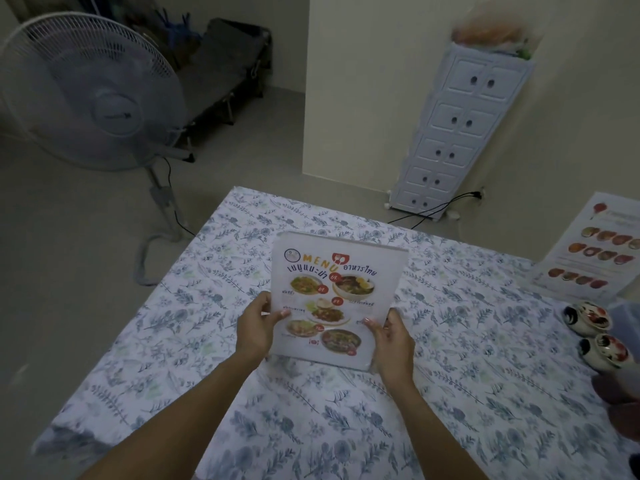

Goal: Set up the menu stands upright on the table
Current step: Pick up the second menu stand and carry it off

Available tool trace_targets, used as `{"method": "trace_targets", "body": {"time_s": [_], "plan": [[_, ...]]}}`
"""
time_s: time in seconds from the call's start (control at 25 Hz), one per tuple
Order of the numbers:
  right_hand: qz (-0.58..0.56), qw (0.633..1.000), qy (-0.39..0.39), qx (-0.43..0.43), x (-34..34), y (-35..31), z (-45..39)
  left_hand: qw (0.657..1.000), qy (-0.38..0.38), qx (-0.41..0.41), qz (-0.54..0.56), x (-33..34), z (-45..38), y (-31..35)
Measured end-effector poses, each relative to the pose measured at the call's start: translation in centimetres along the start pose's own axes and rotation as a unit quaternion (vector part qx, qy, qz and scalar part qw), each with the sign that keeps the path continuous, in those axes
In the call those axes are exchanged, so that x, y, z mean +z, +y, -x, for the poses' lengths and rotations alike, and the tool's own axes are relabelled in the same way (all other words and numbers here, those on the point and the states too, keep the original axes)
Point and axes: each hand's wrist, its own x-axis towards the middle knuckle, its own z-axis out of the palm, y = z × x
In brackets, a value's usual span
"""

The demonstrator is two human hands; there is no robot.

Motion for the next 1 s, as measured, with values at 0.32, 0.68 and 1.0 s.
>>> {"method": "trace_targets", "body": {"time_s": [0.32,0.68,1.0], "plan": [[0.024,0.999,0.009,-0.039,10.3,-10.0,-9.7,0.998,0.051,0.027,0.038,-7.2,-13.9,5.1],[0.023,0.998,0.027,-0.055,22.6,-16.6,-23.1,0.996,0.061,-0.014,0.071,-12.6,-34.5,8.0],[-0.059,0.998,0.006,0.023,27.7,-15.3,-30.4,0.992,0.046,-0.008,0.116,-11.6,-42.3,7.2]]}}
